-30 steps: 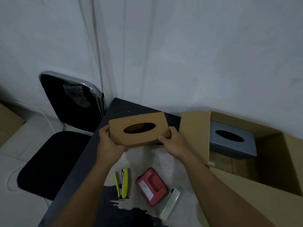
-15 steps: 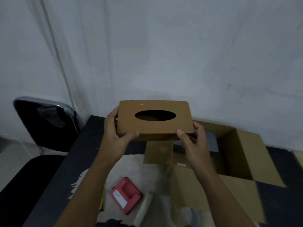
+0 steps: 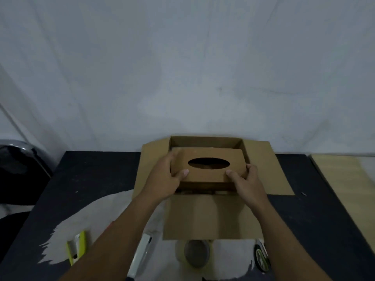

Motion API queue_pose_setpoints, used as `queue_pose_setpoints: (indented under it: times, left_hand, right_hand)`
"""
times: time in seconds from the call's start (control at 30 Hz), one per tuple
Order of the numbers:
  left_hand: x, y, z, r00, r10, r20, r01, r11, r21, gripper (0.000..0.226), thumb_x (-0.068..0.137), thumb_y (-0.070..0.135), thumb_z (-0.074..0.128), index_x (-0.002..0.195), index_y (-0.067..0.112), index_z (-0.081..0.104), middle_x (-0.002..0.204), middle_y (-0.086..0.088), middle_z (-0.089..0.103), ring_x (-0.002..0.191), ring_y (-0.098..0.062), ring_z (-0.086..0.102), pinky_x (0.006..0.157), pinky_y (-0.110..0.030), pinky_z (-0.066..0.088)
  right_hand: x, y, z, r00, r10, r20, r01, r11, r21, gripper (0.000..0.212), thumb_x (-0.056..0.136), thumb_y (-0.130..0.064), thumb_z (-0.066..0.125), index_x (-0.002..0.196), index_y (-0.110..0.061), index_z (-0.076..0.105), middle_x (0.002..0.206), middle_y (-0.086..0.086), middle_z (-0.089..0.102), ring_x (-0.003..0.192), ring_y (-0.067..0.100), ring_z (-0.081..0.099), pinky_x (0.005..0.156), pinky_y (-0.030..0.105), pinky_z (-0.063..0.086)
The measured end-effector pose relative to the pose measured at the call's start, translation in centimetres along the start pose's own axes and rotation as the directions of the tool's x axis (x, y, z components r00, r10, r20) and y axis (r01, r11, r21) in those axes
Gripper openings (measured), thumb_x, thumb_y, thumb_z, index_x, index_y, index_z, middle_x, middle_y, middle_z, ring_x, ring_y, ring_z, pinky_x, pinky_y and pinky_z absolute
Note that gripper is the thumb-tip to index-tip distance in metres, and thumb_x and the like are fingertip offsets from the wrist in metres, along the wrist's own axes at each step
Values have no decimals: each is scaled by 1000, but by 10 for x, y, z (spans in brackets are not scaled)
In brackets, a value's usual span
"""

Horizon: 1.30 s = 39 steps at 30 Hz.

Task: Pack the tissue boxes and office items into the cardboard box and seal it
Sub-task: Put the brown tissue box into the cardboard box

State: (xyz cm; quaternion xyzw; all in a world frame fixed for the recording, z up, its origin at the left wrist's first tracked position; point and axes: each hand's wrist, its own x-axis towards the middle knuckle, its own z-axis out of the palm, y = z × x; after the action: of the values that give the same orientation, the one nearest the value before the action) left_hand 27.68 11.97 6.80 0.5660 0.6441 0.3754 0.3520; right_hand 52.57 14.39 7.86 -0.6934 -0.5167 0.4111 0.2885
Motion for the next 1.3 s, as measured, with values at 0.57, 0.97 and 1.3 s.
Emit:
queue_pose_setpoints:
  times: [0.57, 0.97, 1.3]
  left_hand:
    - [15, -32, 58, 967, -203, 151, 20, 654, 756, 49, 101, 42, 43, 148, 31, 50, 172, -6, 9, 155, -41, -16, 122, -58, -7]
    - [44, -24, 63, 889, -387, 247, -40, 470, 882, 66, 101, 33, 46, 162, 29, 22, 172, -4, 9, 159, -29, 2, 115, -69, -21]
    - [54, -34, 65, 905, -381, 191, -10, 429, 903, 97, 90, 47, 67, 164, 28, 7, 171, -3, 6, 158, -24, 7, 117, -72, -6]
  right_hand:
    - [56, 19, 23, 900, 311, 306, -41, 758, -651, 86, 86, -54, 55, 151, -7, 24, 140, 9, 52, 112, 26, 57, 95, 41, 50]
    - [68, 12, 29, 874, 366, 320, -93, 772, -629, 87, 91, -42, 63, 153, -1, 18, 140, 13, 48, 105, 23, 52, 94, 36, 47]
    - [71, 17, 35, 885, 366, 287, -90, 740, -666, 93, 88, -49, 67, 153, -4, 19, 141, 12, 51, 123, 28, 54, 94, 37, 46]
